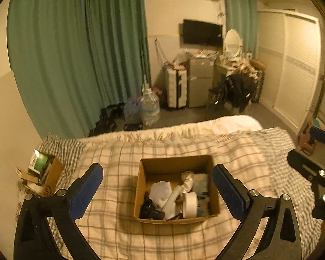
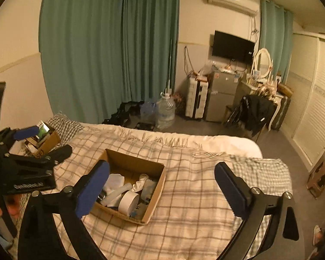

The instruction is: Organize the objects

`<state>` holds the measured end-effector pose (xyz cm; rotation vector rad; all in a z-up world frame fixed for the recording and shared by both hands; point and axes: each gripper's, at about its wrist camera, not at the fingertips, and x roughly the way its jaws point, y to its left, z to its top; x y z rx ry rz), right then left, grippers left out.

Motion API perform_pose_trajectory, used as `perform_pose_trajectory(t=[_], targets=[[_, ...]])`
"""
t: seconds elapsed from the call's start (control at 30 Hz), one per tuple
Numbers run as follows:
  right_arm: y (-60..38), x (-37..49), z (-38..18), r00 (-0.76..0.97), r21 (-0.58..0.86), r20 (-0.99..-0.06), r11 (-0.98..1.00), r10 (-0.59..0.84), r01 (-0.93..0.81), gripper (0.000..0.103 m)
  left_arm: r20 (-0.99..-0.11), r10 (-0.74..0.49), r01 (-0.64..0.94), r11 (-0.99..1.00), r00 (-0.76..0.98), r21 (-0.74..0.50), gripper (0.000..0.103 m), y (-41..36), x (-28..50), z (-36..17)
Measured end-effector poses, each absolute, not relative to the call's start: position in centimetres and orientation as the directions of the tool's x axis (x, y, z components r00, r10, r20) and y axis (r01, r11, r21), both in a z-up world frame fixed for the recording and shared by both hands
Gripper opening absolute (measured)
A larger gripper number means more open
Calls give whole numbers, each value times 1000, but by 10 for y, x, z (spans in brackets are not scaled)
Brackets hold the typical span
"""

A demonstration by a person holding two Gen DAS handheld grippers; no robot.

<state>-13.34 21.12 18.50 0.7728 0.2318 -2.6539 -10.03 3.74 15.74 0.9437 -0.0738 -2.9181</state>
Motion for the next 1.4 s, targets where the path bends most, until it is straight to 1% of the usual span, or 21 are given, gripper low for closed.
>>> perform_pose_trajectory(t=[0.03, 0.17, 0.23, 0.3, 0.4, 0.53, 0.6, 0.7, 0.77, 0.9, 1.03, 1.13, 1.27, 1.4], targets=[[215, -124, 191, -792, -65, -538, -922, -289, 381, 103, -574, -81, 49, -996, -815, 71, 103, 40, -94, 163], [225, -88, 202, -829, -143, -523, -939, -196, 312, 103, -525, -96, 40, -992, -846, 117, 103, 50, -61, 178], [230, -73, 202, -830, -129, -529, -949, -179, 286, 103, -502, -124, 51, -987, -856, 155, 103, 54, -46, 176], [232, -64, 197, -814, -101, -556, -958, -169, 268, 102, -486, -118, 32, -983, -866, 181, 103, 57, -37, 171], [235, -55, 189, -816, -76, -558, -970, -150, 231, 102, -457, -157, 61, -974, -875, 219, 103, 61, -28, 158], [231, -50, 168, -822, -51, -546, -973, -162, 226, 102, -452, -141, 64, -981, -881, 181, 103, 61, -26, 136], [234, -52, 159, -833, -48, -533, -977, -151, 207, 102, -447, -154, 92, -983, -881, 157, 103, 59, -27, 122], [233, -57, 141, -857, -51, -500, -983, -126, 174, 102, -448, -159, 133, -987, -880, 91, 103, 50, -27, 102], [231, -64, 126, -868, -55, -480, -982, -130, 178, 102, -447, -184, 175, -983, -876, 60, 103, 41, -27, 90], [228, -85, 90, -868, -60, -484, -985, -114, 162, 103, -447, -195, 229, -973, -873, -23, 103, 22, -26, 69], [224, -101, 60, -869, -30, -474, -984, -139, 174, 103, -437, -244, 270, -963, -866, 4, 103, 16, -21, 46], [212, -105, 44, -873, -46, -462, -978, -159, 202, 103, -434, -265, 281, -959, -861, 28, 103, 16, -19, 29], [192, -106, 29, -871, -107, -461, -964, -170, 244, 103, -471, -247, 267, -963, -847, 25, 103, 11, -28, 11], [185, -108, 22, -868, -130, -470, -959, -164, 251, 103, -488, -230, 250, -968, -842, 23, 103, 13, -33, 3]])
